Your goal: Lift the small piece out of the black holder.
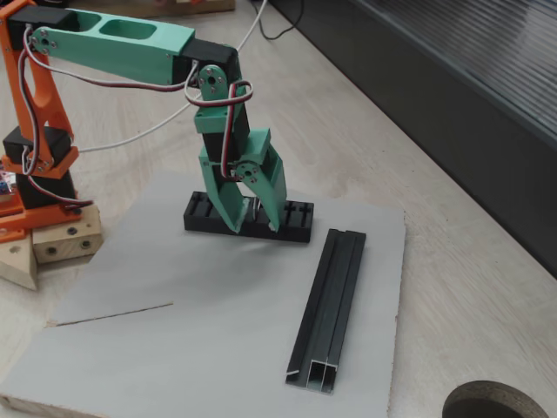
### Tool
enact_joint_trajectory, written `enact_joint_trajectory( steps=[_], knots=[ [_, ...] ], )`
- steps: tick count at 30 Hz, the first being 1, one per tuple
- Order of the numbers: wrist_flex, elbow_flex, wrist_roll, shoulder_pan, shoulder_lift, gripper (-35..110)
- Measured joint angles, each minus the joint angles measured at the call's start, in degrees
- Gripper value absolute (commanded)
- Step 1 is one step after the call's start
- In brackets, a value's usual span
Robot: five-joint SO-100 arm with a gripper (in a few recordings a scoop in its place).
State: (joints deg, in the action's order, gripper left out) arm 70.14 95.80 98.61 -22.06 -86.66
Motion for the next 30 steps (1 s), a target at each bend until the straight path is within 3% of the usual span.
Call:
enact_joint_trajectory(
  steps=[24,30],
  knots=[
    [-0.5,0.0,0.9,-0.4,0.0,39],
    [-0.5,0.0,5.4,-0.4,0.0,39]
  ],
)
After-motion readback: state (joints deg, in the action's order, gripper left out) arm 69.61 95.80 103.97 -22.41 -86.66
